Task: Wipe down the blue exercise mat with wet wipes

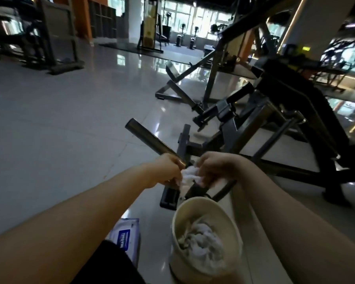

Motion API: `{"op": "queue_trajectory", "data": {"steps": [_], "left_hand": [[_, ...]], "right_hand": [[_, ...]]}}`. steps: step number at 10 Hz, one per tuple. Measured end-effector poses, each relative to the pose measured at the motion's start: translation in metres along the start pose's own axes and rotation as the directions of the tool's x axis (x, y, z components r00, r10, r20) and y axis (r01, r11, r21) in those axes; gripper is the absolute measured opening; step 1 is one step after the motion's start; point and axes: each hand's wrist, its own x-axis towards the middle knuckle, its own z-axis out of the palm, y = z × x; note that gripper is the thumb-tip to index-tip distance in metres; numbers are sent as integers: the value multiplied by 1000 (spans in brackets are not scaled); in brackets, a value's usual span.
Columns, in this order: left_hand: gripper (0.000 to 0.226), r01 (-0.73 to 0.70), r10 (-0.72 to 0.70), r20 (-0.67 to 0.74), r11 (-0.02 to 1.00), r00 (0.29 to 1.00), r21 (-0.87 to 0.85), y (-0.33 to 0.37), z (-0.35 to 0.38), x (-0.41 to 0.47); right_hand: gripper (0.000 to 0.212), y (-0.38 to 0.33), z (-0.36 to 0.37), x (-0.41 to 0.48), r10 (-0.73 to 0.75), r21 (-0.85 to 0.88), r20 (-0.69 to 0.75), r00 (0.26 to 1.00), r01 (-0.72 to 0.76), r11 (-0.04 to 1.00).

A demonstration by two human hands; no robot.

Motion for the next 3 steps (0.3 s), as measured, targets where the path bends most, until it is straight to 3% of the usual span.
{"op": "queue_trajectory", "data": {"steps": [1,2,3], "left_hand": [[20,33,-59,204,992,977,125,-28,19,40],[18,50,-125,288,966,950,254,-54,5,69],[14,18,-76,225,968,971,250,-55,-43,82]], "right_hand": [[25,47,7,29,194,-9,26,981,-194,981],[29,84,29,69,427,-124,0,904,-424,897],[22,59,41,95,424,-179,-179,888,-453,873]]}}
